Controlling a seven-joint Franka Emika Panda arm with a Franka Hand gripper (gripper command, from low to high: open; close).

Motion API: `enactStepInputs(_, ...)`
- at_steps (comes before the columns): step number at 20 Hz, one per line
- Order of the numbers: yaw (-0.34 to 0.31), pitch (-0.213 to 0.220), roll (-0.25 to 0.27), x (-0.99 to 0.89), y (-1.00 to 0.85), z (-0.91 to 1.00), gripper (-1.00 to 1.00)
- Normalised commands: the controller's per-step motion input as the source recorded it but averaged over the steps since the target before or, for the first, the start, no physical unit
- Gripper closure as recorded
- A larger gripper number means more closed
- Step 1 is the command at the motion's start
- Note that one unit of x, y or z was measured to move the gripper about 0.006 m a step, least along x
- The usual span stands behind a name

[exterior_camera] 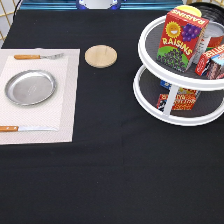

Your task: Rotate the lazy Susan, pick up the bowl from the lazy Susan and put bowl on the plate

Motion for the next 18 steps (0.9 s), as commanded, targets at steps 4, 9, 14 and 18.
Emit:
enactStepInputs(4, 0.000, 0.020, 0.003, 0.26, 0.28, 0.15, -1.00)
enactStepInputs(9, 0.011, 0.102, 0.002, 0.74, 0.66, 0.39, -1.00)
enactStepInputs(14, 0.003, 0.115, 0.048, 0.88, 0.48, 0.30, -1.00)
enactStepInputs(18, 0.000, 0.127, 0.115, 0.95, 0.33, 0.29, -1.00)
